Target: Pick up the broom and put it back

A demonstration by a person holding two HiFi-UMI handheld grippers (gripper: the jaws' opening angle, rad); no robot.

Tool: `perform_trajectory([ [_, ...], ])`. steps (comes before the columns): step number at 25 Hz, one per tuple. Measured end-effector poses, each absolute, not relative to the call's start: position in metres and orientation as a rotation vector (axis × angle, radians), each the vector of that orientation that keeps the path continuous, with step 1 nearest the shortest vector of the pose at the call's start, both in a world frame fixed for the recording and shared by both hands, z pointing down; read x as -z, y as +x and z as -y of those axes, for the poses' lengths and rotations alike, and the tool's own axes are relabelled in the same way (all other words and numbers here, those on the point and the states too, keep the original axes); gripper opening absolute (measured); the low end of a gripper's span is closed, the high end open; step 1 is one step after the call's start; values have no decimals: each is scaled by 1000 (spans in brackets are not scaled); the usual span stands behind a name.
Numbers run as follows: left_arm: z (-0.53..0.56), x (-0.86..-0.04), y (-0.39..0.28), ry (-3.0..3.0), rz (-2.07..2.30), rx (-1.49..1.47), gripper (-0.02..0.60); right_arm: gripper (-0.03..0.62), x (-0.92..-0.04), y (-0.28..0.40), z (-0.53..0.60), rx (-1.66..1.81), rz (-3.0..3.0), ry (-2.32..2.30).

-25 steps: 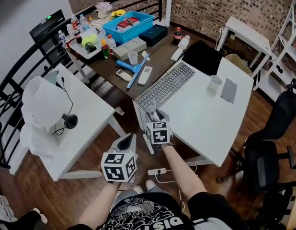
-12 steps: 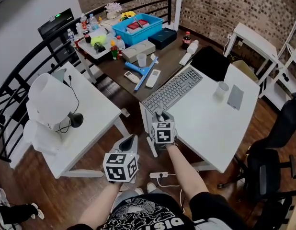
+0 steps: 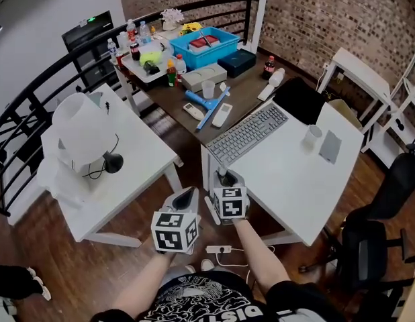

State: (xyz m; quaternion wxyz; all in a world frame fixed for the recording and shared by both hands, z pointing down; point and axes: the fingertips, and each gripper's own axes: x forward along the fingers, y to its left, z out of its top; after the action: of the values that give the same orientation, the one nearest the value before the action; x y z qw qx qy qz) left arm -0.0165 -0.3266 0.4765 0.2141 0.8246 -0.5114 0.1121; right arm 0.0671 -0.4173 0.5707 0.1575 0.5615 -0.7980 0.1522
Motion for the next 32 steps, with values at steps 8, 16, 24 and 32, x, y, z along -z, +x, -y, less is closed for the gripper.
perform_trajectory([
  [8,313,-471,-36,2261,1487,-245,5,97,-521,42,384,-360,2391,1582],
  [16,302,-460,-66,2231,1602,-203,5,97,-447,6,344,-248,2564,1519],
  [24,290,-452,-91,2201,1694,-189,5,97,-398,-25,313,-163,2699,1424],
  [32,290,-449,-101,2188,1720,-185,5,97,-392,-41,306,-124,2731,1374],
])
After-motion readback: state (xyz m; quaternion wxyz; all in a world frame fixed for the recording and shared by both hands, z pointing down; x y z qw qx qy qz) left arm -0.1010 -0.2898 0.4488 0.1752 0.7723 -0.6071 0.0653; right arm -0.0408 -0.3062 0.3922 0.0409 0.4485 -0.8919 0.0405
